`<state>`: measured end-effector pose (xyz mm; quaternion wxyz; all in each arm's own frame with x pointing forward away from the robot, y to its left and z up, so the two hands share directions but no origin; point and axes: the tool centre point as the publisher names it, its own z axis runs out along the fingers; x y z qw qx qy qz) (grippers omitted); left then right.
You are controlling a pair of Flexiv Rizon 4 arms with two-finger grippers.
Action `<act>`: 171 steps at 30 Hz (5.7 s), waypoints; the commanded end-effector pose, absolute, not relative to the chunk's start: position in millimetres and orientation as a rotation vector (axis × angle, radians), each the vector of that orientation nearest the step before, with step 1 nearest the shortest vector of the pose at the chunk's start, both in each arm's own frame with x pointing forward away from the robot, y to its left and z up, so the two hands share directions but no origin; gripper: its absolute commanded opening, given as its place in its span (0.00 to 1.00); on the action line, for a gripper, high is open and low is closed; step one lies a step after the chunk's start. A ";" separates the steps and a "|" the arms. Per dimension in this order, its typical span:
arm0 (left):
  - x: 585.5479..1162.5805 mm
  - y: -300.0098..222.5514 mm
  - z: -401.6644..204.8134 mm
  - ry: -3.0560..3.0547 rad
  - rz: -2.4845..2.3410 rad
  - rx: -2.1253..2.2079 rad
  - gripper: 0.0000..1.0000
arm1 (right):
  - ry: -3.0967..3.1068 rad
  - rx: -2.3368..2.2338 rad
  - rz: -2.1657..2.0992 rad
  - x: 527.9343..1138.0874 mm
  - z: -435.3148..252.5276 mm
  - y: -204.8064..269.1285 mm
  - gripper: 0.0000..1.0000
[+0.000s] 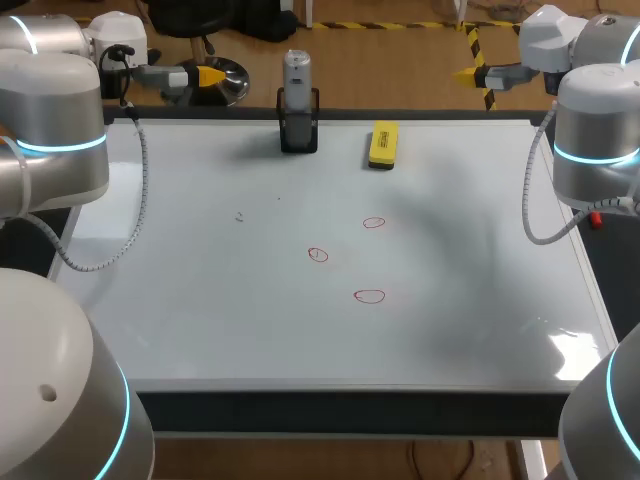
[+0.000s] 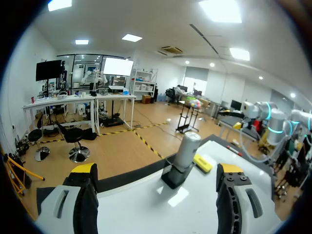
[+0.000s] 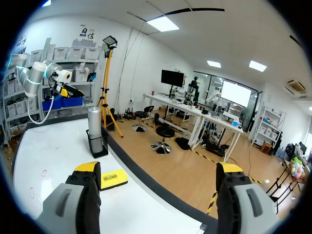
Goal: Pick up the inspection probe, press it on each red-marked spot on the whiteboard one by one, put down the probe, pick up the eraser, and wipe off all the red marks.
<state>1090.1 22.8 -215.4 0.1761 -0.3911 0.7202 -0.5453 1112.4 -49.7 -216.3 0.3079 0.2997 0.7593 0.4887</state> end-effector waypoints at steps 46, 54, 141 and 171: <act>1090.7 22.9 -216.2 2.038 -1.547 -1.106 1.00 | 2.011 0.793 1.290 1113.0 -216.0 -49.7 1.00; 1090.7 22.9 -216.2 2.038 -1.547 -1.106 1.00 | 2.011 0.793 1.290 1113.0 -216.0 -49.7 1.00; 1120.3 -175.9 -276.2 2.272 -2.284 -0.081 1.00 | 2.011 0.793 1.290 1113.0 -216.0 -49.7 1.00; 1126.7 -186.4 -294.9 2.251 -2.268 -0.140 1.00 | 2.011 0.793 1.290 1113.0 -216.0 -49.7 1.00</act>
